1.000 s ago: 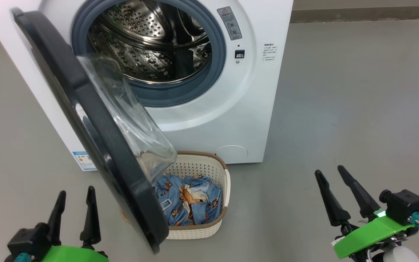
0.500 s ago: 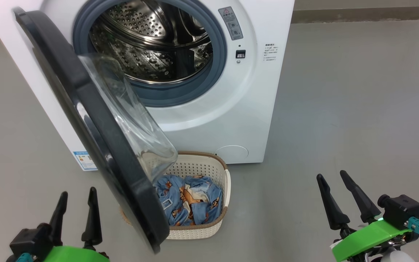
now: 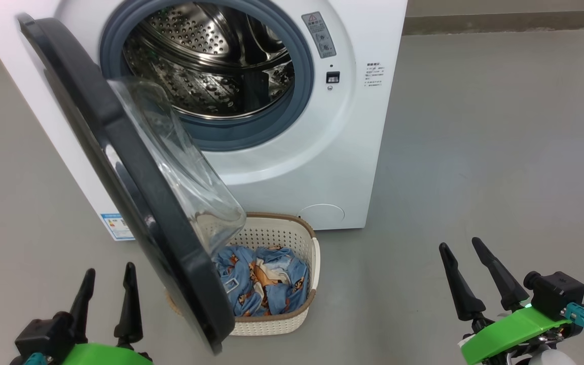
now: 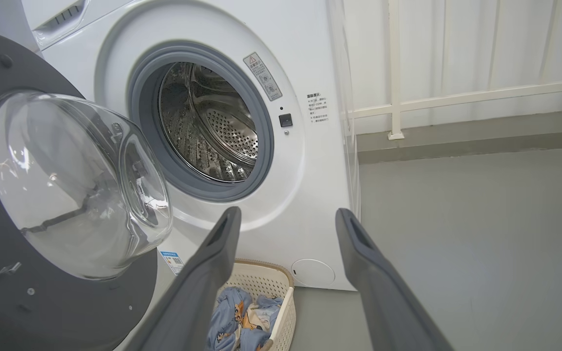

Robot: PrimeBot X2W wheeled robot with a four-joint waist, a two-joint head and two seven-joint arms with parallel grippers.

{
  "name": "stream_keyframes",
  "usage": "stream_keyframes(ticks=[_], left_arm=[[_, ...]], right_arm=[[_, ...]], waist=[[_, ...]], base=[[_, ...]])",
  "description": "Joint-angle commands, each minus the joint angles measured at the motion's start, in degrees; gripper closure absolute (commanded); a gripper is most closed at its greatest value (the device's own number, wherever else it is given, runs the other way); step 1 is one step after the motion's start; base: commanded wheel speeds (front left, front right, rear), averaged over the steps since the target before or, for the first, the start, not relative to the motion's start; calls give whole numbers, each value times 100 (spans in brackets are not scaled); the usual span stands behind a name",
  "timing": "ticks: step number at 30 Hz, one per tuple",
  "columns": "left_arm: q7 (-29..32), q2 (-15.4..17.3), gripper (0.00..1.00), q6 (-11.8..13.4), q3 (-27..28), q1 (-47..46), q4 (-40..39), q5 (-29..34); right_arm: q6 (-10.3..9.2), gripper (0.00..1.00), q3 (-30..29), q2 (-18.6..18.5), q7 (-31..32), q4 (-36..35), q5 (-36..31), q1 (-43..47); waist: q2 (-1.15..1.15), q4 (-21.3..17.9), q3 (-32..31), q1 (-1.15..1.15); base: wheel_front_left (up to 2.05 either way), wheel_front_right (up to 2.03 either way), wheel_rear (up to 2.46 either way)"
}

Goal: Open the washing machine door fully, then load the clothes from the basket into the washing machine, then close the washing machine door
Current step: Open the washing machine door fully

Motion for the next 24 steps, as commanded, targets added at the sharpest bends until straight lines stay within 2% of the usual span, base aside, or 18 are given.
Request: stream_keyframes(ticks=[1,24], left_arm=[[-37,117,0,-24,173,-147,-110,38],[-37,91,0,-29,151,-146,-99,47]], right_arm=[[9,0,106,-61,-75,-119,37,-48],[9,0,93,-43,-75,-40,12,-76]], waist=[[0,-2,-2,0],[0,23,-29,0]], base=[[0,0,0],[0,0,0]])
